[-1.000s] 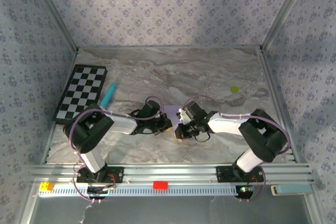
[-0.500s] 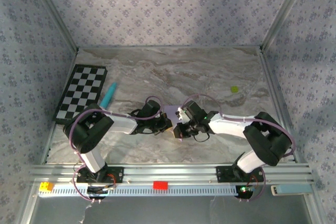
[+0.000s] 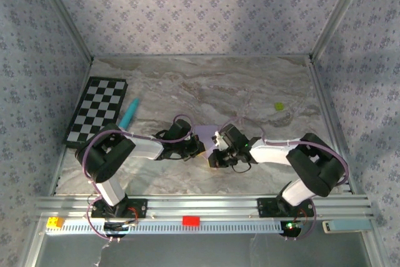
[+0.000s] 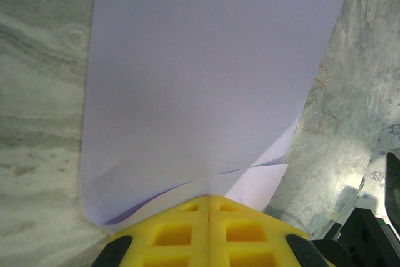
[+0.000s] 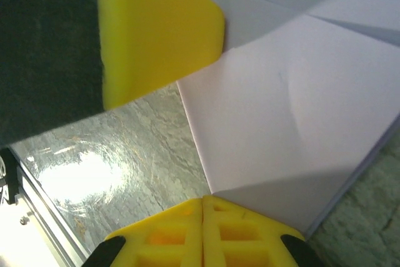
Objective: Fold a paper plane with a square sheet of paper (pick it up from the middle)
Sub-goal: Third fold the triangle at the center of the table.
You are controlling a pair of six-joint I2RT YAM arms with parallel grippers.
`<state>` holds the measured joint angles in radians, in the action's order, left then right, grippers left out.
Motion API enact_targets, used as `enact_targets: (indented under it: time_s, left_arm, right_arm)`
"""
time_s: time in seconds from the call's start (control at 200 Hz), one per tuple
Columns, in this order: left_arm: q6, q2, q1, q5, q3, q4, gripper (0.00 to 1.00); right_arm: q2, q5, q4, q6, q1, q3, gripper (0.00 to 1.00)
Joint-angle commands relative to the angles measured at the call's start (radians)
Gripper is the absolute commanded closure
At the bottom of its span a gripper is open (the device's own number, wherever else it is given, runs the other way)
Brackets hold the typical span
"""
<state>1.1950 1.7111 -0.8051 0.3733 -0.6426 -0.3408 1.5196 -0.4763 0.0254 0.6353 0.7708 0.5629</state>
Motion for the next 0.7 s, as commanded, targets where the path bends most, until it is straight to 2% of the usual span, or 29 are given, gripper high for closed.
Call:
enact_targets:
  time_s: [0.0,0.34,0.535,0.695]
  left_arm:
    - [-0.014,0.026,0.001,-0.034,0.0,0.086,1.0]
    - [-0.012,0.027,0.003,-0.035,-0.002,0.094,1.0]
    - [-0.009,0.025,0.002,-0.035,-0.003,0.091,1.0]
    - [-0.007,0.028,0.003,-0.033,-0.006,0.088,1.0]
  right_arm:
    - [-0.024,-0.017,-0.046,0.038,-0.006,-0.049,0.92]
    - [-0.166,-0.01,-0.149,0.001,-0.047,-0.131,0.91]
    - [-0.282,-0.04,-0.19,0.001,-0.09,-0.09,0.9]
    - [-0.222,-0.079,-0.174,0.001,-0.089,0.013,0.9]
